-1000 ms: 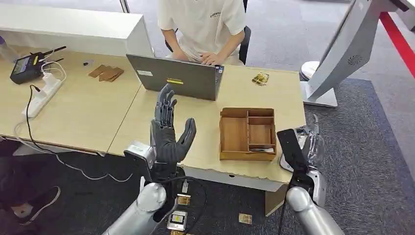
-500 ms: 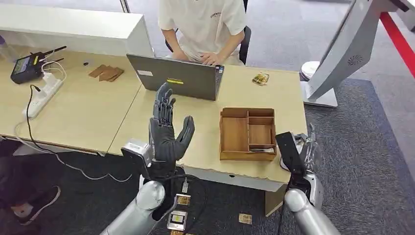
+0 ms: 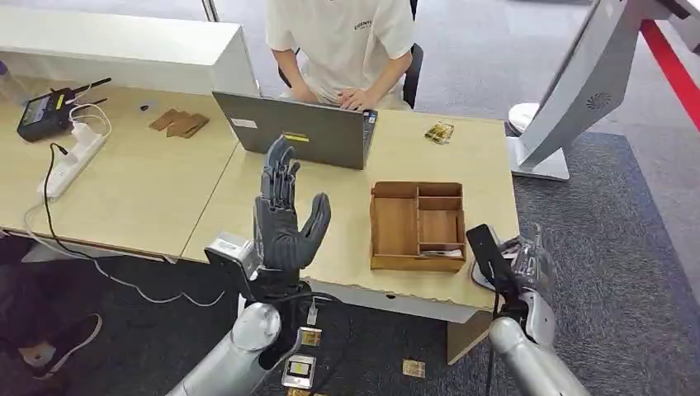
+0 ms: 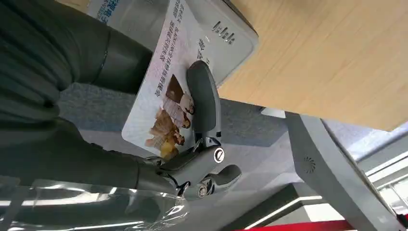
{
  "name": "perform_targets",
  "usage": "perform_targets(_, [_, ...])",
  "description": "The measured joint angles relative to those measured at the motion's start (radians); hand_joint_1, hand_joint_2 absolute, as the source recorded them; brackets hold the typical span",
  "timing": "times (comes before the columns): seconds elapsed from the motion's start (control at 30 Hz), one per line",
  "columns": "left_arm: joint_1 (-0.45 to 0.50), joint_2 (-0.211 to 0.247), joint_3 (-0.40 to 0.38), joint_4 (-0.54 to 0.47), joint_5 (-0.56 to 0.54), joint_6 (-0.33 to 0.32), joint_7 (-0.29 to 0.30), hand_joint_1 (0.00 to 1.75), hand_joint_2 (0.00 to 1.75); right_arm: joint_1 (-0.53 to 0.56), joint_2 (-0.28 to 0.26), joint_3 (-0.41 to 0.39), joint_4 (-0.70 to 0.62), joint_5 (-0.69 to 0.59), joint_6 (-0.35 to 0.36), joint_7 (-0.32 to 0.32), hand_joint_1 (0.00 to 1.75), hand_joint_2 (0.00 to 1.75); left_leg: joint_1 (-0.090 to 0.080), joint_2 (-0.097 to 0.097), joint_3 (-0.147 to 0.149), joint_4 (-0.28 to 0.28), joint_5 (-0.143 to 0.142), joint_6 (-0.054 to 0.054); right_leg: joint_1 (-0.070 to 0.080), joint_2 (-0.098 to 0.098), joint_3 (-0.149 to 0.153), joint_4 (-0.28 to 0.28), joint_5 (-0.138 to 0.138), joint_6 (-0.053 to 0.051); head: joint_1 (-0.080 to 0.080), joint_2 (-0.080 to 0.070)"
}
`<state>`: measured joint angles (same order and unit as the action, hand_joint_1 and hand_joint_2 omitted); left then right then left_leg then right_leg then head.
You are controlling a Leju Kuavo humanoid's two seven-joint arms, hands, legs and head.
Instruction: Pass the card to the sensor for recognition and then transmit it.
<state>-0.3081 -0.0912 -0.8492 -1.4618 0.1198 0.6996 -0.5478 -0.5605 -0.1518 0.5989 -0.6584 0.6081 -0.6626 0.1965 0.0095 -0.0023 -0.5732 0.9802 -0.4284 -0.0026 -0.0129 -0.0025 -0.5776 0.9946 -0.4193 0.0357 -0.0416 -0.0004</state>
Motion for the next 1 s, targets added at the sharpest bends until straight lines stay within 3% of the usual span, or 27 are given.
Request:
perform_targets(0.77, [-0.009,0.000,-0.023,0.005,0.018,0.000,0.010,0.00,1.75,-0.004,-0.027,0.032,0.076,-0.069,-0.008,0.002,1.75,1.75,0.000,0.000,0.001,0.000,0.000,0.000,0.000,0.000,0.000,0.000,0.000,0.000,0.000,0.000])
perform_targets(0.8, [-0.009,0.000,-0.024,0.005,0.019,0.000,0.009,0.00,0.00,-0.004,-0.027,0.032,0.077,-0.071,-0.008,0.002,1.75,1.75,0.000,0.000,0.001,0.000,0.000,0.000,0.000,0.000,0.000,0.000,0.000,0.000,0.000,0.000])
perform_targets(1.0, [-0.017,0.000,-0.031,0.013,0.035,0.000,0.005,0.00,0.00,-0.002,-0.029,0.034,0.083,-0.112,-0.015,-0.002,1.75,1.75,0.000,0.000,0.001,0.000,0.000,0.000,0.000,0.000,0.001,0.000,0.000,0.000,0.000,0.000])
